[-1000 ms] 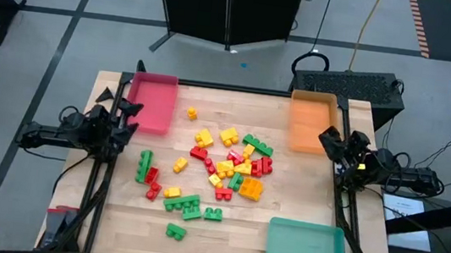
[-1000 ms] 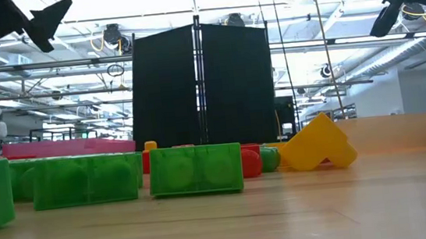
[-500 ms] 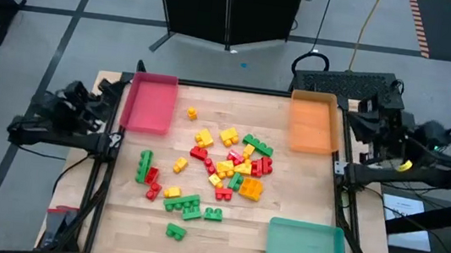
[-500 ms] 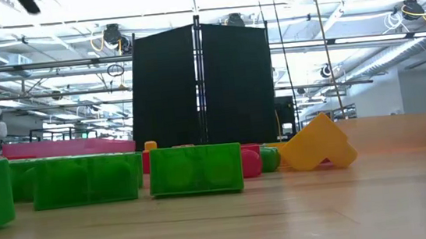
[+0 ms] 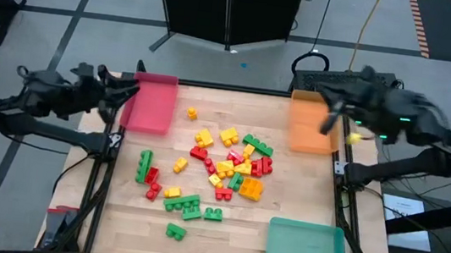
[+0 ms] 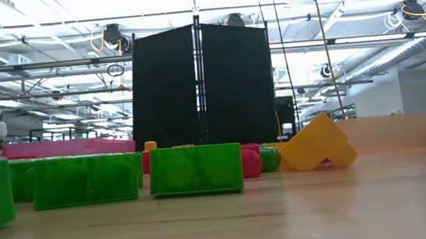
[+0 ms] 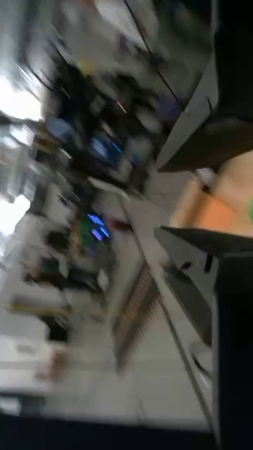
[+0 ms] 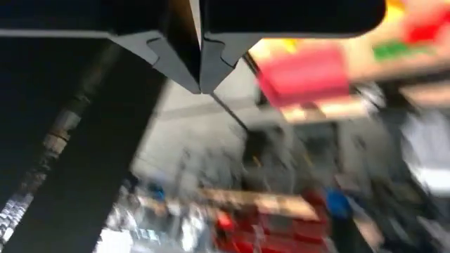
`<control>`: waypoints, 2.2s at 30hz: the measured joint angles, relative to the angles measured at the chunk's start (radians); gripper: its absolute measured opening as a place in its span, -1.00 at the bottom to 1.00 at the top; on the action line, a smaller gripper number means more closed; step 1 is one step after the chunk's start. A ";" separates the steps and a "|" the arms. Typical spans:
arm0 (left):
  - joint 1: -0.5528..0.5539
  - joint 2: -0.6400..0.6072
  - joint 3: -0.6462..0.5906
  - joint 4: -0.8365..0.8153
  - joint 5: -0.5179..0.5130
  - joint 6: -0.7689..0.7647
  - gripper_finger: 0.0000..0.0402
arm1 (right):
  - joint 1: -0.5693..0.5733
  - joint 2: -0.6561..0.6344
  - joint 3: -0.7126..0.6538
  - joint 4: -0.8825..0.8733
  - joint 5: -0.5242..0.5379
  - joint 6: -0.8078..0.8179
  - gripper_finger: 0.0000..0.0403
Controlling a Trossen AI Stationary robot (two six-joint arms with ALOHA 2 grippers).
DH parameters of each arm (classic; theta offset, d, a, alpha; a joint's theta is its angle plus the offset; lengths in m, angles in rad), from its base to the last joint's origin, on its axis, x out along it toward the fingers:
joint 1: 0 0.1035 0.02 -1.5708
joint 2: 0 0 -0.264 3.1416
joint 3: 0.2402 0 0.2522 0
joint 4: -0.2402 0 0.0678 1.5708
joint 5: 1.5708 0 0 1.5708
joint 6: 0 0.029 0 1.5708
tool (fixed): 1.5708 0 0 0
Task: Sort blocks
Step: Put the green game piece into the orange bin
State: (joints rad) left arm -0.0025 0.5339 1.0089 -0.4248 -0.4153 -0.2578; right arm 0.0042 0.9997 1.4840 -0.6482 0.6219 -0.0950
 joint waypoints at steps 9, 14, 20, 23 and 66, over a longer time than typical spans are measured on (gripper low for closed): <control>0.000 0.063 0.040 -0.144 -0.060 -0.026 -0.78 | -0.191 0.271 0.049 -0.374 -0.316 0.213 -0.92; 0.000 0.063 0.040 -0.169 -0.061 -0.026 -0.84 | -0.243 0.393 0.049 -0.494 -0.463 0.211 -0.60; 0.000 0.062 0.040 -0.223 -0.061 -0.024 -0.85 | -0.288 0.536 0.049 -0.506 -0.466 0.180 -0.02; 0.000 0.061 0.040 -0.259 -0.054 -0.024 -0.85 | -0.302 0.617 0.049 -0.534 -0.477 0.168 0.23; 0.000 0.061 0.039 -0.302 -0.009 -0.025 -0.85 | -0.323 0.774 -0.390 -0.030 -0.597 0.192 0.56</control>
State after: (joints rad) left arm -0.0025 0.5953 1.0477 -0.7272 -0.4243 -0.2832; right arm -0.3189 1.7741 1.0937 -0.6779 0.0248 0.0975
